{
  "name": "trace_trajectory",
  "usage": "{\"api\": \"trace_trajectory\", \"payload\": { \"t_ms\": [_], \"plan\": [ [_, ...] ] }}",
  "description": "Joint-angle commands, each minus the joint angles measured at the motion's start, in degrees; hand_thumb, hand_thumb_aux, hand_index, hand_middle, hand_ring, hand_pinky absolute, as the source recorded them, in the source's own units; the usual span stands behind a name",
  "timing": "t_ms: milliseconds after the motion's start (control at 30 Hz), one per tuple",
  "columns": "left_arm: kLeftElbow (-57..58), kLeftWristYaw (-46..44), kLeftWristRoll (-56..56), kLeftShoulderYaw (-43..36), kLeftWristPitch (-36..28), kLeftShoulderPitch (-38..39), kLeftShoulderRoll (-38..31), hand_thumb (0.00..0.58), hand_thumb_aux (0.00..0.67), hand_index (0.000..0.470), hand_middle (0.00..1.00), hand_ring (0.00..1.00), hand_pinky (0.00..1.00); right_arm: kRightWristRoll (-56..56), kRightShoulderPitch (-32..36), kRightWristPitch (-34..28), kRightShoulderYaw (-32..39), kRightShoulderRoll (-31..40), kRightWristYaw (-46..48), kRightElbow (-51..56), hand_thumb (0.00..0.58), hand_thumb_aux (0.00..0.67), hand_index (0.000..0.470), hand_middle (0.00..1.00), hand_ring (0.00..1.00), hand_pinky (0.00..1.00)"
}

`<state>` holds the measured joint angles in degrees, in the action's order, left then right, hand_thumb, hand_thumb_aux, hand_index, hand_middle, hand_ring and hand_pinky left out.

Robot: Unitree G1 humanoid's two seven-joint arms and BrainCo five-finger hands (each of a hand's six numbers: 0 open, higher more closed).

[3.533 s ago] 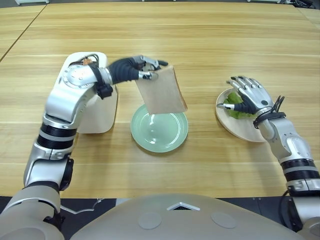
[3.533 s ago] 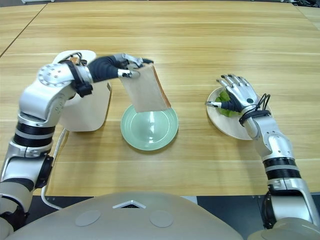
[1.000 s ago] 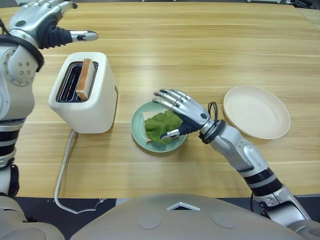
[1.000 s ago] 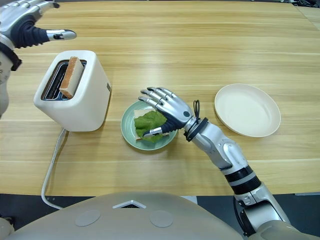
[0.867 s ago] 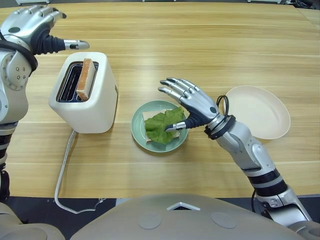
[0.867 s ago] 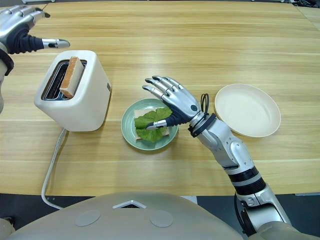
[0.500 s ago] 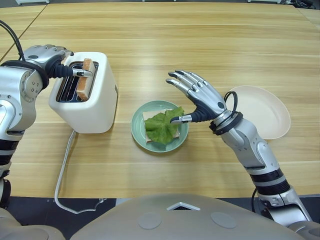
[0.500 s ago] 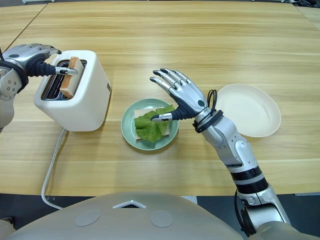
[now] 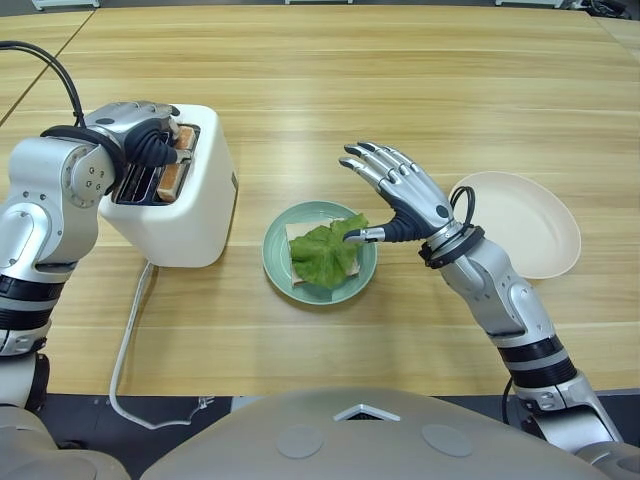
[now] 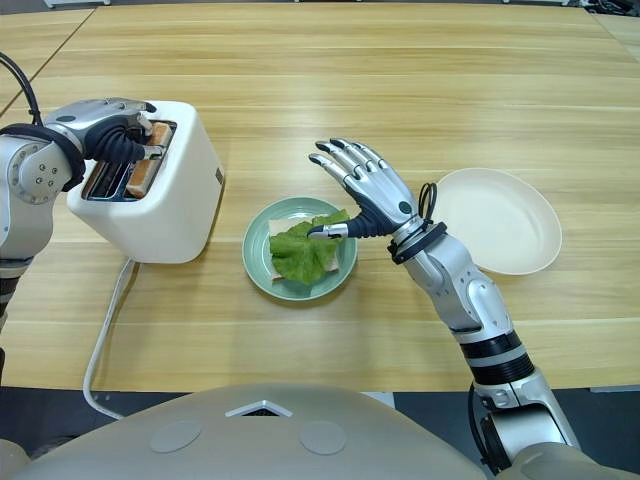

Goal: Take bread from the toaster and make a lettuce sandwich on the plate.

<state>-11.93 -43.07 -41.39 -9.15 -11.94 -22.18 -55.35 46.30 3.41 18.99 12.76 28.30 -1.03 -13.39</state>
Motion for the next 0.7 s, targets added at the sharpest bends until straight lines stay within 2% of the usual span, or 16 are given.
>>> {"api": "trace_trajectory", "payload": {
  "t_ms": [33, 67, 100, 133, 167, 200, 533, 567, 600, 633, 667, 700],
  "plan": [
    [2.22, -1.63, 0.85, -1.76, 1.2, 2.18, 0.83, 0.572, 0.591, 0.415, 0.0, 0.0, 0.0, 0.62, 0.0, -0.24, -0.46, 0.19, -0.5, 1.11, 0.0, 0.0, 0.0, 0.0, 0.0, 0.0],
    [2.28, -1.57, 0.75, -1.56, 1.31, 2.1, 0.69, 0.551, 0.52, 0.365, 0.0, 0.0, 0.0, 0.64, -0.06, -0.27, -0.47, 0.19, -0.56, 1.14, 0.0, 0.0, 0.0, 0.0, 0.0, 0.0],
    [2.25, -1.42, 0.5, -1.34, 1.42, 2.06, 0.51, 0.489, 0.405, 0.284, 0.0, 0.0, 0.0, 0.71, -0.08, -0.31, -0.44, 0.19, -0.66, 1.2, 0.0, 0.0, 0.0, 0.0, 0.0, 0.0],
    [2.14, -1.2, 0.24, -1.01, 1.51, 2.07, 0.25, 0.36, 0.257, 0.181, 0.0, 0.0, 0.0, 0.77, -0.06, -0.34, -0.39, 0.18, -0.77, 1.32, 0.0, 0.0, 0.0, 0.0, 0.0, 0.0],
    [2.0, -0.89, 0.07, -0.59, 1.52, 2.02, 0.08, 0.092, 0.055, 0.039, 0.0, 0.0, 0.0, 0.84, 0.0, -0.35, -0.31, 0.16, -0.84, 1.46, 0.0, 0.0, 0.0, 0.0, 0.0, 0.0],
    [1.88, -0.64, -0.14, -0.24, 1.48, 1.94, -0.12, 0.0, 0.0, 0.0, 0.0, 0.0, 0.0, 0.92, 0.09, -0.35, -0.22, 0.16, -0.9, 1.61, 0.0, 0.0, 0.0, 0.0, 0.0, 0.0],
    [0.81, -0.65, -1.39, 0.98, 0.73, 2.01, -1.07, 0.0, 0.0, 0.0, 0.0, 0.0, 0.0, 1.17, 1.09, 0.28, 0.22, 0.21, -0.88, 2.59, 0.0, 0.0, 0.0, 0.0, 0.0, 0.0],
    [0.79, -0.77, -1.42, 0.66, 0.72, 2.1, -0.85, 0.237, 0.155, 0.109, 0.0, 0.0, 0.0, 1.16, 1.13, 0.35, 0.25, 0.23, -0.86, 2.64, 0.0, 0.0, 0.0, 0.0, 0.0, 0.0],
    [0.67, -0.89, -1.44, 0.4, 0.69, 2.13, -0.6, 0.491, 0.407, 0.286, 0.0, 0.0, 0.0, 1.13, 1.11, 0.41, 0.25, 0.27, -0.84, 2.65, 0.0, 0.0, 0.0, 0.0, 0.0, 0.0],
    [0.58, -0.99, -1.42, 0.21, 0.72, 2.09, -0.43, 0.524, 0.462, 0.324, 0.0, 0.0, 0.0, 1.11, 1.07, 0.45, 0.23, 0.3, -0.81, 2.63, 0.0, 0.0, 0.0, 0.0, 0.0, 0.0],
    [0.54, -0.99, -1.33, 0.1, 0.83, 2.0, -0.35, 0.58, 0.67, 0.47, 0.0, 0.0, 0.0, 1.14, 1.03, 0.45, 0.24, 0.3, -0.79, 2.63, 0.0, 0.0, 0.0, 0.0, 0.0, 0.0],
    [0.48, -0.97, -1.22, 0.15, 0.84, 1.88, -0.33, 0.58, 0.67, 0.47, 0.0, 0.0, 0.0, 1.14, 0.93, 0.46, 0.22, 0.32, -0.78, 2.58, 0.0, 0.0, 0.0, 0.0, 0.0, 0.0]
  ]
}}
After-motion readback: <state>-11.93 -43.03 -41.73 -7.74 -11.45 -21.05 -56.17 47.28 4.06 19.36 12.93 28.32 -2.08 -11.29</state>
